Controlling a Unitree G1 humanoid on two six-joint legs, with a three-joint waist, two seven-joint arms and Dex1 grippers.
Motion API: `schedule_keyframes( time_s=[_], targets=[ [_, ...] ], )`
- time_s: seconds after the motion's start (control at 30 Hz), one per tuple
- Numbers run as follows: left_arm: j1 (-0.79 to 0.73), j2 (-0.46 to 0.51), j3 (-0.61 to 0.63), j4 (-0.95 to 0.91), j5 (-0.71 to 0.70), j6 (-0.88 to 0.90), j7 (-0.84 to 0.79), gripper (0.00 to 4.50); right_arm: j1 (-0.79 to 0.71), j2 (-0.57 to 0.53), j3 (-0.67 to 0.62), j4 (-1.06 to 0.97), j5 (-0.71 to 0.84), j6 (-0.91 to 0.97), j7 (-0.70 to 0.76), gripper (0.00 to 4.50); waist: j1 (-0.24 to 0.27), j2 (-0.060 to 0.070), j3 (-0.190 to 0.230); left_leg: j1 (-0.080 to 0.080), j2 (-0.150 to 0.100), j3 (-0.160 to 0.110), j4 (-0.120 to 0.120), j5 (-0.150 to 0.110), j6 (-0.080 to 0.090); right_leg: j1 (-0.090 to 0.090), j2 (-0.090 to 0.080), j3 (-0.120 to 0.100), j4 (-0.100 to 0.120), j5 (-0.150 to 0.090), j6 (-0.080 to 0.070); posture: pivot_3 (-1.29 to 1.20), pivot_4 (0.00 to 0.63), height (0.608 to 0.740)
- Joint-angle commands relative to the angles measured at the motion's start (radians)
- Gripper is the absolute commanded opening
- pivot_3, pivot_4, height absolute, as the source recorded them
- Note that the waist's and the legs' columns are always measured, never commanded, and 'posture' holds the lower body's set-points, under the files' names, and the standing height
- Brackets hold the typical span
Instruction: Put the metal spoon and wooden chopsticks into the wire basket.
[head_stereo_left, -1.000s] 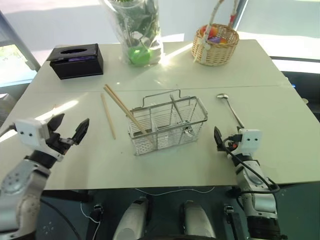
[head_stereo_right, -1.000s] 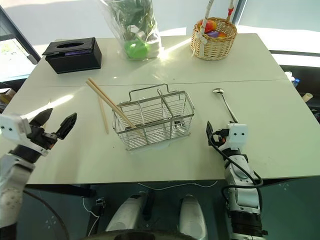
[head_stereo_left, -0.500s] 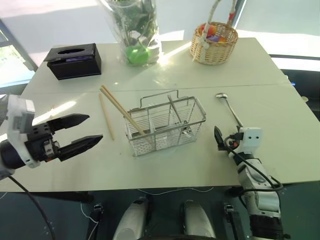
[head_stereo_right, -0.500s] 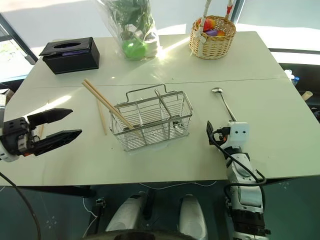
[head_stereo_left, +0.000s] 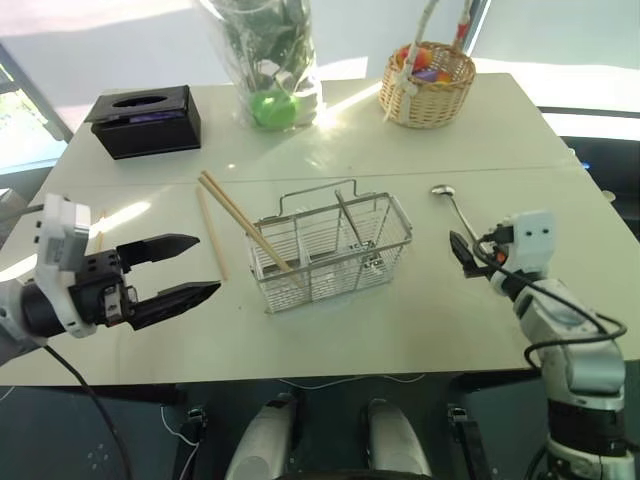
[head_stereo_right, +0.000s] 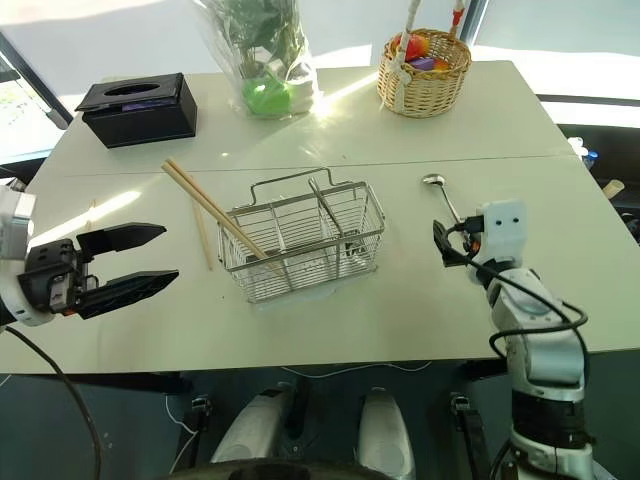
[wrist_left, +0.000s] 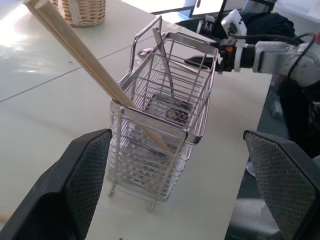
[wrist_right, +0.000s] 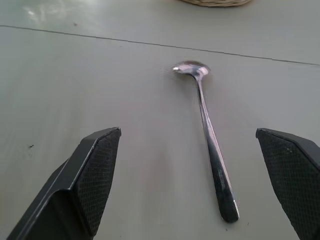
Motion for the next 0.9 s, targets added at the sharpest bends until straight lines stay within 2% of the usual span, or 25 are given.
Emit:
schedule_keyframes(
  time_s=[0.03,0.23,0.37,0.5,0.6,0.73,0.9],
  targets=[
    [-0.017,-0.012,-0.007,-0.028,0.012,-0.021,0.013,4.45,-0.08,-0.041,0.021,0.039,0.033,0.07,0.061,4.5,0.001,-0.002,0.001,0.0,0.0,0.0,0.0,0.0,0.0,0.0,0.0,0.0,0.0,0.0,0.0,0.0,0.15,0.74],
    [-0.045,-0.03,-0.016,-0.048,-0.006,-0.013,0.062,4.45,-0.263,-0.119,0.118,0.419,0.015,0.03,0.266,4.5,0.001,-0.002,0.001,0.0,0.0,0.0,0.001,0.001,0.002,0.007,0.0,-0.003,-0.004,0.0,0.0,0.0,0.15,0.74],
    [-0.035,-0.037,-0.001,-0.066,-0.014,-0.011,0.093,4.45,-0.387,-0.151,0.191,0.672,-0.048,-0.088,0.373,4.5,0.0,-0.002,0.002,0.0,0.0,0.001,0.001,0.002,0.002,0.007,0.0,-0.003,-0.005,0.0,0.001,0.0,0.15,0.74],
    [-0.008,-0.045,0.035,-0.09,-0.034,-0.007,0.125,4.45,-0.496,-0.155,0.228,0.881,-0.109,-0.208,0.42,4.5,-0.002,-0.002,0.002,0.001,0.0,0.001,0.001,0.002,0.002,0.008,0.001,-0.003,-0.004,0.001,0.001,0.0,0.15,0.74],
    [0.035,-0.051,0.077,-0.115,-0.045,-0.004,0.142,4.45,-0.55,-0.155,0.228,0.929,-0.125,-0.234,0.438,4.5,-0.003,-0.002,0.002,0.001,0.0,0.001,0.001,0.002,0.002,0.008,0.001,-0.003,-0.004,0.001,0.001,0.0,0.15,0.74],
    [0.074,-0.057,0.109,-0.134,-0.062,-0.008,0.158,4.45,-0.559,-0.15,0.213,0.894,-0.11,-0.192,0.461,4.5,0.0,-0.002,0.002,0.001,0.0,0.001,0.001,0.002,0.001,0.008,0.001,-0.003,-0.004,0.001,0.001,0.0,0.15,0.74],
    [0.086,-0.06,0.104,-0.146,-0.066,-0.017,0.185,4.45,-0.557,-0.156,0.2,0.888,-0.126,-0.189,0.433,4.5,0.0,-0.002,0.002,0.001,0.0,0.001,0.002,0.003,0.001,0.008,0.001,-0.003,-0.003,0.001,0.001,0.0,0.15,0.74]
  ],
)
